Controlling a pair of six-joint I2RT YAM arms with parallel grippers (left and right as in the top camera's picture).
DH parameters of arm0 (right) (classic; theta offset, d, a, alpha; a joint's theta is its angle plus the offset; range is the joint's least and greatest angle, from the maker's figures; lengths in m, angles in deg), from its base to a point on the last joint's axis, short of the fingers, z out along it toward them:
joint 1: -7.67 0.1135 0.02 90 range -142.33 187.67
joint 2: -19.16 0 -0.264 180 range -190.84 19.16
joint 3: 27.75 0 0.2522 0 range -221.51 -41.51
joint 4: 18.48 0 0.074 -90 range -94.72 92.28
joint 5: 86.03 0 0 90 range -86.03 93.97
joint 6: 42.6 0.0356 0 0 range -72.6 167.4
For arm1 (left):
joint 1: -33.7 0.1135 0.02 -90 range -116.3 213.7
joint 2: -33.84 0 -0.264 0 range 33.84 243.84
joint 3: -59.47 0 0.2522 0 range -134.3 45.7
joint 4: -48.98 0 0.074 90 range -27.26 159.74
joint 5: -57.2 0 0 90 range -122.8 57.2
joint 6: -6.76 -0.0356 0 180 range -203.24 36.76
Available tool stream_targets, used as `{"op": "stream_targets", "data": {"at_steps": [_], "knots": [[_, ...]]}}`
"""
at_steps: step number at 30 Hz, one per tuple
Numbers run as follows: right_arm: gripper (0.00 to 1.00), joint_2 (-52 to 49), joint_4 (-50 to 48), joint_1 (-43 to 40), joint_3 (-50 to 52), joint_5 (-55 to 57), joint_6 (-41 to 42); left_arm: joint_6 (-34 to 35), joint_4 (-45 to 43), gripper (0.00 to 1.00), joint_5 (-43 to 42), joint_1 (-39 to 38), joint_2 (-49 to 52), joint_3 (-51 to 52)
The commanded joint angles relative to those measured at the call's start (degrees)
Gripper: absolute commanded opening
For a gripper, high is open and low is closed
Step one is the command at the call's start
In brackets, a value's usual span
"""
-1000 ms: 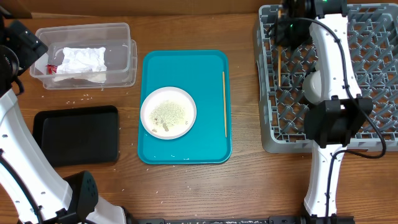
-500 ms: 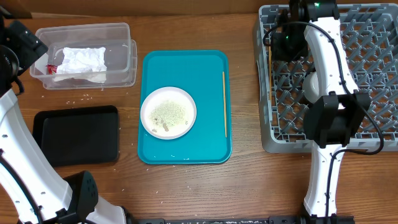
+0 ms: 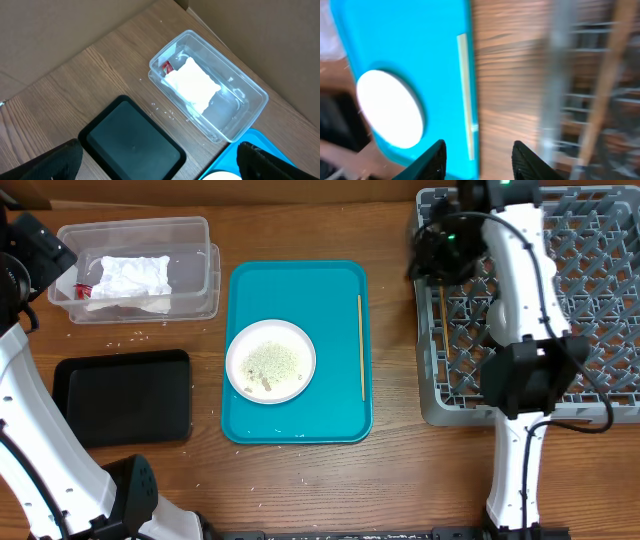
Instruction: Sort waste into correct bins and load items into the dishwasher
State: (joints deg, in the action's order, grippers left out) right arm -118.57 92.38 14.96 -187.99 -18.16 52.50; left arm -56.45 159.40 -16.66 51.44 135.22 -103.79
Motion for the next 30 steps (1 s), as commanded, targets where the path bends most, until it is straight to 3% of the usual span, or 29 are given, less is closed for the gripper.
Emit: {"op": "stream_targets", "data": {"at_steps": [1, 4, 6, 8, 11, 13, 23, 30], "knots": [[0.49, 2.49, -0.07, 4.92, -0.94, -3.21, 1.62, -0.44, 0.00, 1.00, 0.76, 0.33, -0.13, -0.22], [0.67, 2.49, -0.04, 9.18, 0.52, 5.51, 5.18, -0.44, 0.00, 1.00, 0.76, 0.33, -0.13, -0.22], [0.70, 2.34, -0.09, 11.78, 1.75, 11.39, 6.29, -0.44, 0.00, 1.00, 0.76, 0.33, -0.13, -0.22], [0.66, 2.16, -1.01, 15.15, 3.87, 15.72, 8.70, -0.44, 0.00, 1.00, 0.76, 0.33, -0.13, -0.22], [0.47, 2.14, -3.45, 17.79, 6.88, 16.20, 11.04, -0.44, 0.00, 1.00, 0.76, 0.33, -0.13, -0.22], [0.43, 2.14, -6.29, 19.15, 9.64, 17.11, 12.57, -0.44, 0.00, 1.00, 0.76, 0.33, -0.13, -0.22], [0.45, 2.14, -19.98, 20.76, 25.92, 21.57, 16.37, -0.44, 0.00, 1.00, 0.76, 0.33, -0.13, -0.22], [0.45, 2.12, -24.41, 20.79, 30.80, 20.35, 16.37, -0.44, 0.00, 1.00, 0.76, 0.26, -0.13, -0.22]]}}
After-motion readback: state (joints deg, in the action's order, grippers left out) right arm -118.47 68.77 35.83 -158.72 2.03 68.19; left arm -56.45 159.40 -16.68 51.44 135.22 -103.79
